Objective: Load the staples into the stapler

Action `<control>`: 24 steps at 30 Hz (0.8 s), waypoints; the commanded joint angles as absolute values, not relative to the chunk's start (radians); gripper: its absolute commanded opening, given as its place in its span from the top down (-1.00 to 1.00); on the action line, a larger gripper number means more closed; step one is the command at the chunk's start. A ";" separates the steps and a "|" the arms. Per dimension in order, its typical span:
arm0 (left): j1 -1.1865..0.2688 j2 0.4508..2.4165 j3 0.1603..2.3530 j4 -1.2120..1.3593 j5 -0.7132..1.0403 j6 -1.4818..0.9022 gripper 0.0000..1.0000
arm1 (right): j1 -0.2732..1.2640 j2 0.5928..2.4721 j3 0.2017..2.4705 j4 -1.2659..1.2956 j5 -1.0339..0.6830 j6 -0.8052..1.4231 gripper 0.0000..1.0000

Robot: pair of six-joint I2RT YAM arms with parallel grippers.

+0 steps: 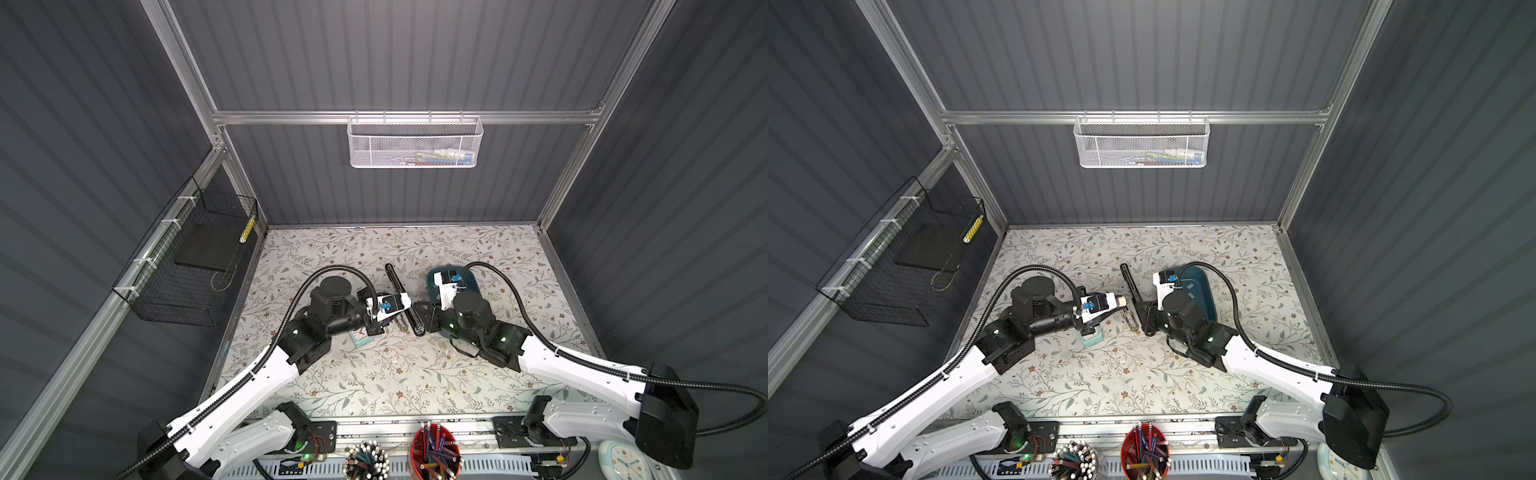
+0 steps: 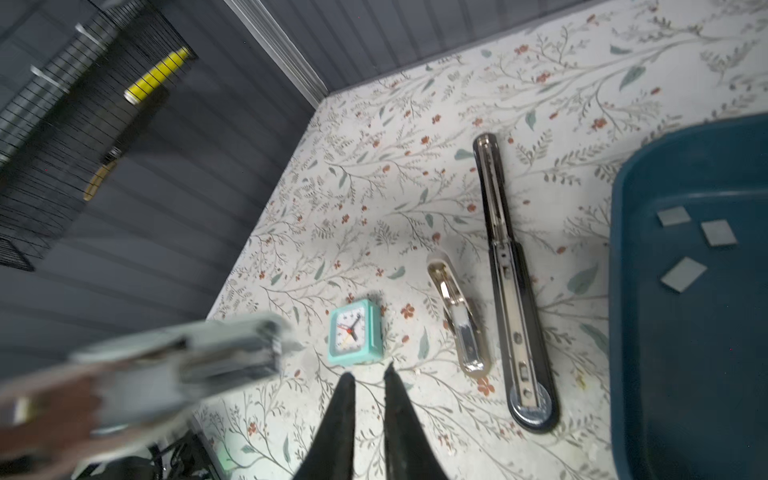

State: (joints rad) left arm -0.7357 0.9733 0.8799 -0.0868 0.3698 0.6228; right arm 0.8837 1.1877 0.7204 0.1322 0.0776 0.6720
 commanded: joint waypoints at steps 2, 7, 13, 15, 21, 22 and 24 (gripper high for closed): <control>-0.727 0.959 0.909 -0.013 0.407 0.538 1.00 | 0.886 1.164 0.697 0.156 0.081 0.649 0.54; -0.728 0.965 0.942 -0.033 0.390 0.371 1.00 | 0.887 1.056 0.644 0.185 0.093 0.548 0.18; -0.729 0.962 0.852 0.066 0.439 0.198 1.00 | 0.888 0.879 0.561 0.232 0.023 0.285 -0.04; -0.730 0.984 0.826 0.110 0.523 0.179 1.00 | 0.893 0.835 0.554 0.235 -0.075 0.185 -0.18; -0.732 1.062 0.816 0.104 0.771 0.224 1.00 | 0.907 0.809 0.581 0.186 -0.319 0.009 -0.54; -0.731 1.061 0.807 0.109 0.797 0.242 1.00 | 0.907 0.818 0.588 0.171 -0.326 -0.004 -0.55; -0.731 1.055 0.795 0.096 0.836 0.283 1.00 | 0.907 0.835 0.597 0.143 -0.376 -0.029 -0.58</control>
State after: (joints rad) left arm -0.7334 1.0695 0.8070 0.0681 0.6910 0.2382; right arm 0.9043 0.8188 0.5709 0.1928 -0.2489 0.0803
